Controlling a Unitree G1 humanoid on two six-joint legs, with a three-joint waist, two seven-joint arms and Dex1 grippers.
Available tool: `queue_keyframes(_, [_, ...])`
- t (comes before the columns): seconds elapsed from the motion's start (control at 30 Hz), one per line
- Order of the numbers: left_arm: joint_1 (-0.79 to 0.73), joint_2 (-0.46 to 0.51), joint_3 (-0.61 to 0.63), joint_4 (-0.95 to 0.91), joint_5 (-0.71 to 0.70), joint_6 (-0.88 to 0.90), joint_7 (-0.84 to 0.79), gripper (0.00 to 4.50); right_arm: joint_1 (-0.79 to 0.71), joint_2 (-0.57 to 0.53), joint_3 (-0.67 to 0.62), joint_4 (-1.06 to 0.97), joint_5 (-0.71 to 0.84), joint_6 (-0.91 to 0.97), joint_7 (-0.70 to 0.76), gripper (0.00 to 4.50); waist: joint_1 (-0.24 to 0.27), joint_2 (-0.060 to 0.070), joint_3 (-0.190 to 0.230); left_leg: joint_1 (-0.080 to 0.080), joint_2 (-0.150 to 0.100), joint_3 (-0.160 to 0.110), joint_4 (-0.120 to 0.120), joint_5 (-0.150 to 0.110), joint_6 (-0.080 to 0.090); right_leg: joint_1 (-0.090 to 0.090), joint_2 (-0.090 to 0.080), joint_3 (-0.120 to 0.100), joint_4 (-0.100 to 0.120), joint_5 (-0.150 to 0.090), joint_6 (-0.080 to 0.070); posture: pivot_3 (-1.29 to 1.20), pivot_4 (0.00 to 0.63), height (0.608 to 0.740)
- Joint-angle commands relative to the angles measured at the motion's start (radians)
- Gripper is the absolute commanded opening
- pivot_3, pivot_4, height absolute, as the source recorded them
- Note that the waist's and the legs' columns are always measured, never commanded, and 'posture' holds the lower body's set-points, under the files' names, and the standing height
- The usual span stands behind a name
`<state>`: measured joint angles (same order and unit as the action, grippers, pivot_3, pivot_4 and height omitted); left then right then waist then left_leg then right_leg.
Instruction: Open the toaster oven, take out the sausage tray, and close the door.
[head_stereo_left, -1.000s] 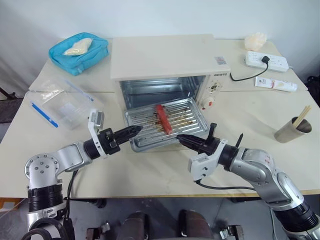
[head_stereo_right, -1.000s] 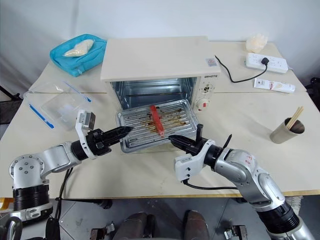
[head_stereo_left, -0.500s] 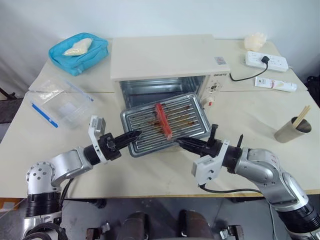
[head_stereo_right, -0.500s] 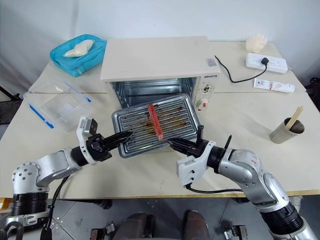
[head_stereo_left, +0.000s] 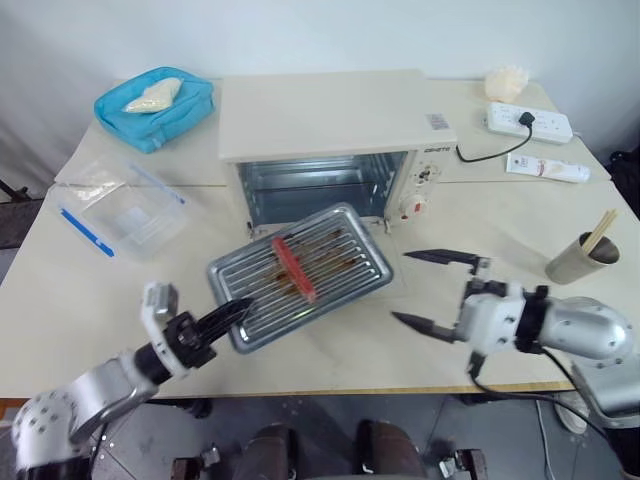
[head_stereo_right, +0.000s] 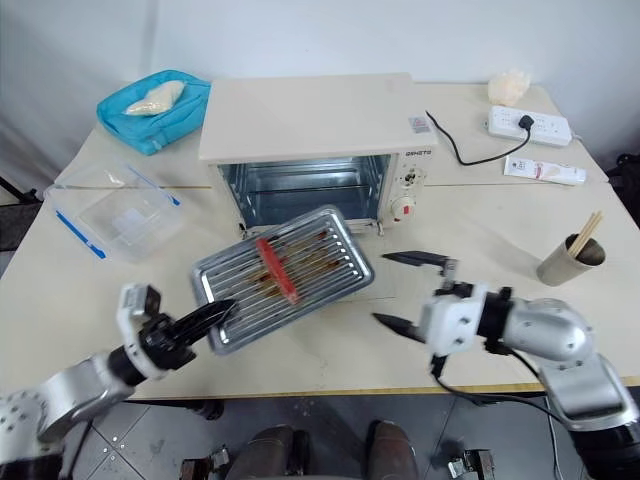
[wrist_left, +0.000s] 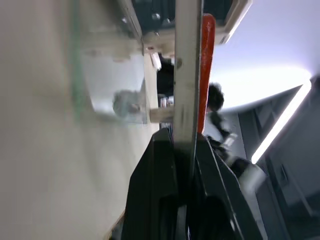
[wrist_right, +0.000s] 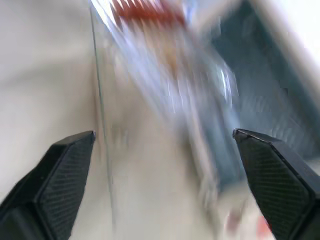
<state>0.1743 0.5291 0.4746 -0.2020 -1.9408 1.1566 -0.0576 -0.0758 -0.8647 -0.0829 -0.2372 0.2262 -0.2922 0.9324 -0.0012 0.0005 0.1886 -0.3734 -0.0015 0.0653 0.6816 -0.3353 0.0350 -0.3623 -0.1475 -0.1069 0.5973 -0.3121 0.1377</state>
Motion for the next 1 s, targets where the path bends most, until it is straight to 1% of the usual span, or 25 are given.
queue_keyframes(0.03, [0.102, -0.045, 0.059, -0.129, -0.031, -0.067, -0.056, 0.00, -0.030, 0.002, -0.040, 0.072, 0.115, 0.075, 0.053, 4.07, 0.000, 0.000, 0.000, 0.001, 0.000, -0.001, 0.000, 0.000, 0.000, 0.002, 0.000, 0.000, -0.002, 0.000, 0.000, 0.00, 0.150, 0.740])
queue_keyframes(0.07, [0.143, -0.071, 0.067, -0.162, -0.031, -0.093, -0.069, 0.00, -0.041, 0.003, -0.041, 0.103, 0.136, 0.118, 0.064, 3.87, 0.000, 0.000, 0.000, 0.002, 0.001, -0.001, 0.000, 0.000, 0.000, 0.003, -0.001, 0.000, -0.004, 0.000, 0.000, 0.00, 0.150, 0.740])
queue_keyframes(0.1, [0.186, -0.095, 0.071, -0.194, -0.031, -0.117, -0.083, 0.00, -0.058, 0.013, -0.046, 0.137, 0.147, 0.133, 0.065, 3.58, 0.000, 0.000, 0.000, 0.002, 0.001, -0.002, 0.000, -0.001, 0.001, 0.004, -0.003, 0.001, -0.007, 0.000, -0.001, 0.00, 0.150, 0.740])
queue_keyframes(0.17, [0.258, -0.137, 0.064, -0.241, -0.031, -0.166, -0.075, 0.00, -0.084, 0.023, -0.049, 0.184, 0.162, 0.170, 0.067, 2.85, 0.000, 0.001, 0.000, 0.003, 0.001, -0.002, 0.000, -0.002, 0.000, 0.004, -0.006, 0.001, -0.008, 0.000, -0.001, 0.00, 0.150, 0.740])
queue_keyframes(0.27, [0.363, -0.220, 0.071, -0.308, -0.031, -0.257, -0.062, 0.00, -0.125, 0.033, -0.020, 0.240, 0.161, 0.213, 0.099, 1.77, 0.000, 0.002, 0.000, 0.002, 0.002, -0.002, 0.000, -0.003, -0.001, 0.004, -0.006, 0.001, -0.008, -0.002, -0.004, 0.00, 0.150, 0.740])
queue_keyframes(0.37, [0.423, -0.293, 0.076, -0.360, -0.031, -0.341, -0.053, 0.00, -0.166, 0.048, 0.008, 0.279, 0.162, 0.286, 0.118, 0.76, 0.001, 0.002, 0.000, 0.002, 0.003, -0.002, 0.000, -0.004, -0.002, 0.004, -0.005, 0.000, -0.010, -0.003, -0.005, 0.00, 0.150, 0.740])
queue_keyframes(0.4, [0.442, -0.310, 0.077, -0.370, -0.031, -0.361, -0.051, 0.00, -0.176, 0.051, 0.018, 0.291, 0.156, 0.311, 0.123, 0.36, 0.001, 0.002, 0.000, 0.002, 0.004, -0.002, 0.000, -0.004, -0.002, 0.004, -0.004, 0.000, -0.010, -0.003, -0.005, 0.00, 0.150, 0.740])
queue_keyframes(0.43, [0.457, -0.327, 0.076, -0.377, -0.031, -0.380, -0.044, 0.00, -0.185, 0.052, 0.028, 0.304, 0.147, 0.324, 0.132, 0.08, 0.001, 0.002, 0.000, 0.002, 0.004, -0.001, 0.000, -0.004, -0.002, 0.004, -0.004, 0.000, -0.010, -0.003, -0.005, 0.00, 0.150, 0.740])
queue_keyframes(0.5, [0.471, -0.367, 0.078, -0.388, -0.031, -0.425, -0.022, 0.00, -0.196, 0.043, 0.054, 0.323, 0.142, 0.385, 0.158, 0.01, 0.001, 0.002, 0.000, 0.002, 0.004, -0.001, 0.000, -0.004, -0.001, 0.004, -0.004, 0.000, -0.011, -0.003, -0.005, 0.00, 0.150, 0.740])
queue_keyframes(0.57, [0.465, -0.435, 0.100, -0.395, -0.031, -0.487, 0.007, 0.00, -0.221, 0.054, 0.085, 0.363, 0.110, 0.401, 0.164, 0.01, 0.001, 0.002, 0.000, 0.002, 0.004, -0.001, 0.000, -0.005, -0.001, 0.004, -0.004, 0.000, -0.011, -0.003, -0.006, 0.00, 0.150, 0.740])
queue_keyframes(0.63, [0.473, -0.465, 0.110, -0.399, -0.031, -0.505, 0.011, 0.00, -0.239, 0.068, 0.100, 0.387, 0.099, 0.418, 0.166, 0.01, 0.000, 0.002, 0.000, 0.001, 0.004, -0.001, 0.000, -0.005, 0.000, 0.004, -0.004, 0.000, -0.012, -0.003, -0.005, 0.00, 0.150, 0.740])
queue_keyframes(0.87, [0.511, -0.501, 0.142, -0.361, -0.031, -0.501, 0.014, 0.00, -0.290, 0.134, 0.110, 0.459, 0.096, 0.430, 0.185, 0.01, 0.000, 0.002, 0.000, 0.001, 0.003, 0.000, 0.000, -0.006, 0.001, 0.004, -0.003, 0.000, -0.012, -0.003, -0.005, 0.00, 0.150, 0.740])
queue_keyframes(0.93, [0.498, -0.514, 0.152, -0.360, -0.031, -0.503, 0.013, 0.00, -0.303, 0.155, 0.112, 0.465, 0.128, 0.452, 0.229, 0.01, 0.000, 0.002, 0.000, 0.001, 0.003, 0.000, 0.000, -0.006, 0.001, 0.004, -0.003, 0.000, -0.012, -0.003, -0.005, 0.00, 0.150, 0.740])
queue_keyframes(1.0, [0.488, -0.515, 0.160, -0.354, -0.031, -0.490, -0.001, 0.00, -0.314, 0.192, 0.103, 0.466, 0.155, 0.405, 0.275, 0.01, 0.000, 0.002, 0.000, 0.001, 0.003, -0.001, 0.000, -0.006, 0.001, 0.004, -0.003, 0.000, -0.012, -0.003, -0.005, 0.00, 0.150, 0.740])
